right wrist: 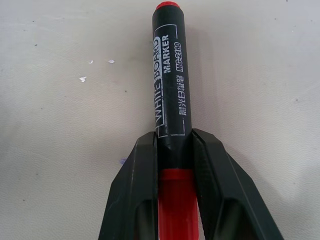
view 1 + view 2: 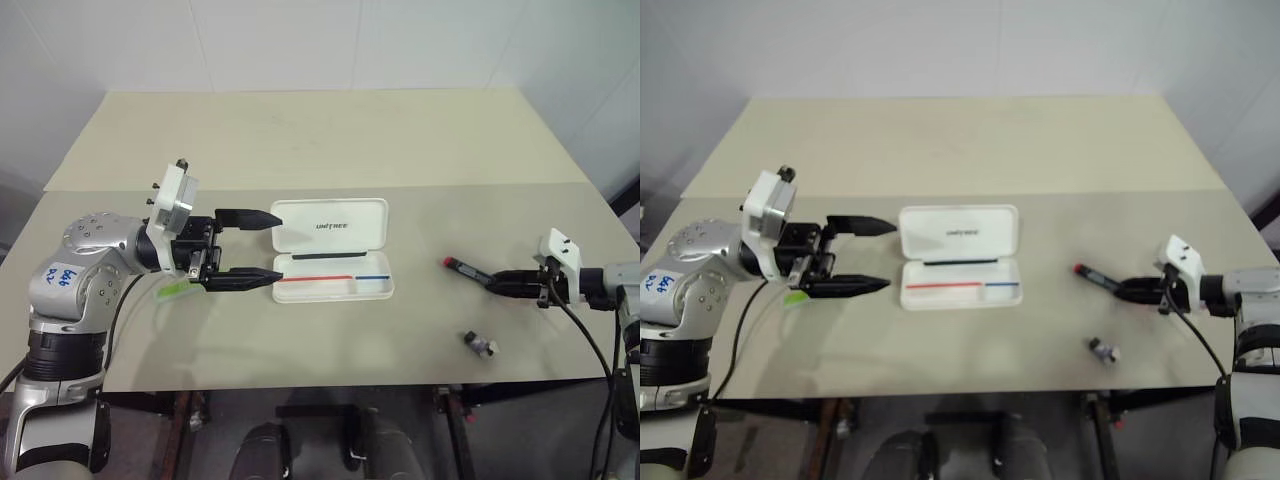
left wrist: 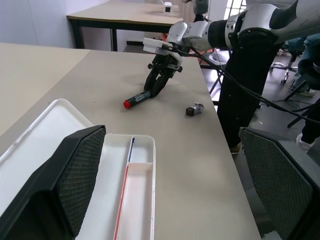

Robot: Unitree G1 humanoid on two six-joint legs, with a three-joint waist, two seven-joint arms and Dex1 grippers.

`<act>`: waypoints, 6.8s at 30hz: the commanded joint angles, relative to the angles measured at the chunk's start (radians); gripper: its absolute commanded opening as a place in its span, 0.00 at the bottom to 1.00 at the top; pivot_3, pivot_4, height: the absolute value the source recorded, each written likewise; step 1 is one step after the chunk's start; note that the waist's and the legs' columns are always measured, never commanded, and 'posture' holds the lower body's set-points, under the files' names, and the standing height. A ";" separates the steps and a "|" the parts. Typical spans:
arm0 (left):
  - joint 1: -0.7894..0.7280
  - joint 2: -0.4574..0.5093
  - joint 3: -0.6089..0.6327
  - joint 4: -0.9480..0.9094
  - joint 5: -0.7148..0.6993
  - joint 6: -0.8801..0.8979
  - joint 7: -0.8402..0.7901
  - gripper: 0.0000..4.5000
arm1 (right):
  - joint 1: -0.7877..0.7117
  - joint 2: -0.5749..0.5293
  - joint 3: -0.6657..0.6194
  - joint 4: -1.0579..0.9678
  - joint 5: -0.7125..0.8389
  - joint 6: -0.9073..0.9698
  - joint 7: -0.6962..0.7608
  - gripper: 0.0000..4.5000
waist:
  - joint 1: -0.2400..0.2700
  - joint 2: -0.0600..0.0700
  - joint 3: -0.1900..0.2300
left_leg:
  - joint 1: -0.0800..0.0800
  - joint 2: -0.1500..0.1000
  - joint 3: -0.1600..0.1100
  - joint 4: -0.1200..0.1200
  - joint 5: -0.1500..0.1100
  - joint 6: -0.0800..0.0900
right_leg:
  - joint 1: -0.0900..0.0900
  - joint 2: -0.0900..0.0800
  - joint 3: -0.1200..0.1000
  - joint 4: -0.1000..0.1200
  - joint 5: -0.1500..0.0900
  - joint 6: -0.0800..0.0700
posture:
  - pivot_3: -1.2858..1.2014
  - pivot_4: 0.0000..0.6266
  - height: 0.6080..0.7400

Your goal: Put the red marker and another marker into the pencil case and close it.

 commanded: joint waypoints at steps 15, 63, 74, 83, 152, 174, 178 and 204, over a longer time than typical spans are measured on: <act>0.172 0.011 0.053 0.036 0.047 -0.133 0.041 1.00 | 0.050 0.266 0.096 -0.899 0.241 0.398 0.026 0.13 | 0.019 0.000 0.001 | 0.010 0.011 0.002 -0.012 0.003 -0.009 | 0.000 0.003 0.008 0.003 0.001 -0.011 | 0.52 0.24 1.00; 0.247 -0.040 0.042 -0.088 0.017 -0.137 0.154 1.00 | -0.252 0.573 0.229 -0.468 0.034 0.104 -0.020 0.99 | -0.010 0.000 0.001 | 0.010 0.015 0.005 -0.013 -0.001 -0.007 | -0.002 0.003 0.000 0.000 0.000 -0.012 | 0.52 0.24 1.00; 0.383 -0.003 0.169 -0.091 0.034 -0.180 0.182 1.00 | 0.075 0.382 0.100 -1.169 0.341 0.578 -0.075 0.99 | -0.005 0.000 0.001 | 0.008 0.015 0.003 -0.014 -0.004 -0.005 | -0.002 0.002 0.000 -0.003 0.000 -0.012 | 0.52 0.24 1.00; 0.519 0.068 0.343 0.102 0.120 -0.385 0.157 1.00 | 0.315 0.299 -0.079 -1.357 0.432 0.617 -0.244 0.99 | -0.001 0.000 0.001 | 0.008 0.016 0.002 -0.015 -0.006 -0.008 | -0.003 0.003 -0.001 -0.004 -0.002 -0.014 | 0.52 0.24 1.00; 0.038 -0.008 -0.011 0.377 0.268 -0.512 -0.059 0.23 | 0.521 0.127 -0.150 -1.403 0.503 0.521 -0.279 1.00 | 0.021 -0.005 0.000 | 0.008 0.015 0.007 -0.013 -0.008 -0.004 | -0.002 0.007 -0.002 -0.004 -0.002 -0.010 | 0.52 0.24 1.00; -0.188 -0.272 -0.295 0.611 0.506 -0.575 0.044 0.23 | 0.689 0.127 -0.225 -1.615 0.547 0.548 -0.423 1.00 | 0.028 -0.005 0.001 | 0.008 0.014 0.006 -0.011 -0.009 -0.005 | -0.002 0.017 0.001 -0.004 -0.002 -0.010 | 0.52 0.24 1.00; -0.190 -0.283 -0.300 0.613 0.501 -0.575 0.012 0.23 | 0.703 0.128 -0.232 -1.627 0.549 0.550 -0.435 1.00 | 0.026 -0.005 0.001 | 0.008 0.014 0.006 -0.011 -0.009 -0.005 | -0.002 0.017 0.001 -0.004 -0.002 -0.010 | 0.52 0.24 1.00; -0.117 -0.206 -0.292 0.462 0.486 -0.469 -0.037 0.23 | 0.699 0.140 -0.216 -1.612 0.539 0.518 -0.451 1.00 | 0.027 -0.005 0.001 | 0.008 0.014 0.006 -0.010 -0.009 -0.005 | -0.002 0.017 0.002 -0.004 -0.002 -0.010 | 0.52 0.24 1.00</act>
